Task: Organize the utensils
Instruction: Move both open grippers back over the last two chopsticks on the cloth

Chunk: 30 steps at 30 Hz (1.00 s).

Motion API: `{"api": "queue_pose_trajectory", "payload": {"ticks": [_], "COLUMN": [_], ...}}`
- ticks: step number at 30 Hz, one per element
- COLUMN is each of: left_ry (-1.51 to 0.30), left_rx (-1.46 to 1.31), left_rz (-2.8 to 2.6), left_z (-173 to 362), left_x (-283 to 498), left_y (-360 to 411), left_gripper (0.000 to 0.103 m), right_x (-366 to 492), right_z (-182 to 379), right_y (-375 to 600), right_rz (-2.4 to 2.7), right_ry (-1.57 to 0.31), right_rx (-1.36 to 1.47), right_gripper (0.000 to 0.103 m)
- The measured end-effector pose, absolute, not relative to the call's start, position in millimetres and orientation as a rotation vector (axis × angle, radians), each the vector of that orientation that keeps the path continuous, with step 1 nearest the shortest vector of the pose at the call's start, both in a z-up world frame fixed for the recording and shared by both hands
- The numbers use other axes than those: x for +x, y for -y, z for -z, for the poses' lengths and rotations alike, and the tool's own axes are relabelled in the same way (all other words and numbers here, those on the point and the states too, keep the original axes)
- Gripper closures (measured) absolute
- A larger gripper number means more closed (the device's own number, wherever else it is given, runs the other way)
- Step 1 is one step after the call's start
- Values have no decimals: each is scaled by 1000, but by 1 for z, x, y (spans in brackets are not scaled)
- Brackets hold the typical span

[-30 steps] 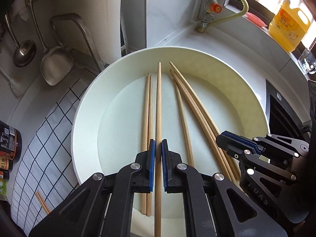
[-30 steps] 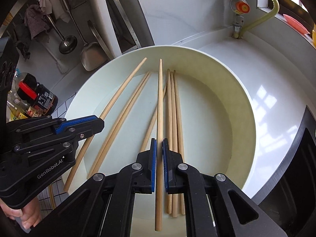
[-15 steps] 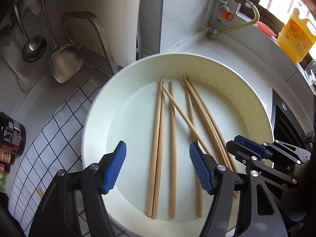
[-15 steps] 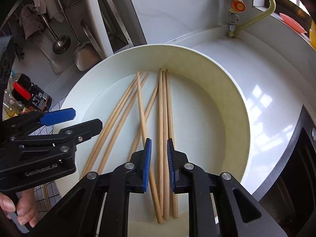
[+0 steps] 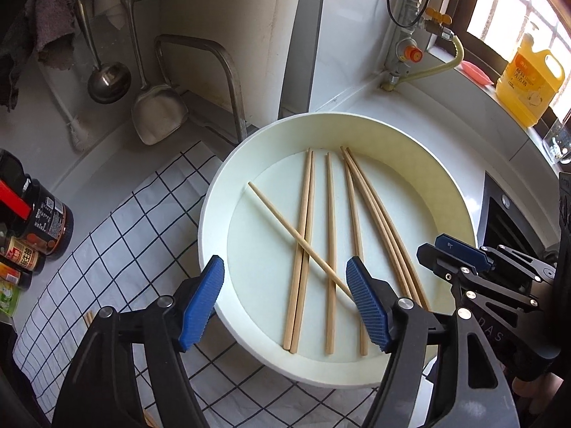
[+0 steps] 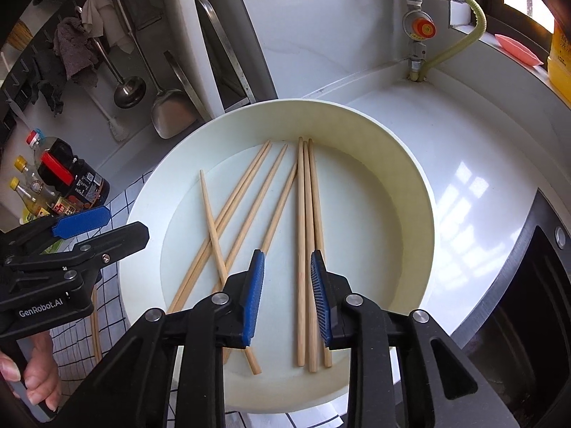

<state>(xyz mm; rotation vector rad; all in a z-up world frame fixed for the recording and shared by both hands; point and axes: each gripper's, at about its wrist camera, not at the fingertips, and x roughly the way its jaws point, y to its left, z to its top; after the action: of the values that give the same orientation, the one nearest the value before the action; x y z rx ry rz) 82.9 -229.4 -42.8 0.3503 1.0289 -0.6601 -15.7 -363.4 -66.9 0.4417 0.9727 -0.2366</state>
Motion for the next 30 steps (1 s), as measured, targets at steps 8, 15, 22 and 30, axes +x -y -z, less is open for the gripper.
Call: {"api": "queue_pose_trajectory", "payload": {"ticks": [8, 15, 22, 30], "left_ry": [-1005, -990, -986, -994], "left_rx": [325, 283, 253, 230], "left_rz": [622, 589, 568, 540], "left_z": [36, 28, 24, 24], "left_x": [64, 53, 44, 39], "left_y": [196, 166, 139, 111], "left_gripper": [29, 27, 27, 27], "right_x": [-33, -44, -50, -53], "right_z": [56, 41, 35, 38], "right_y": [344, 321, 301, 278], "right_rz": [215, 188, 167, 140], "right_ry": [-948, -926, -924, -949], "right_rx": [427, 385, 366, 354], "right_gripper": [73, 66, 62, 61]}}
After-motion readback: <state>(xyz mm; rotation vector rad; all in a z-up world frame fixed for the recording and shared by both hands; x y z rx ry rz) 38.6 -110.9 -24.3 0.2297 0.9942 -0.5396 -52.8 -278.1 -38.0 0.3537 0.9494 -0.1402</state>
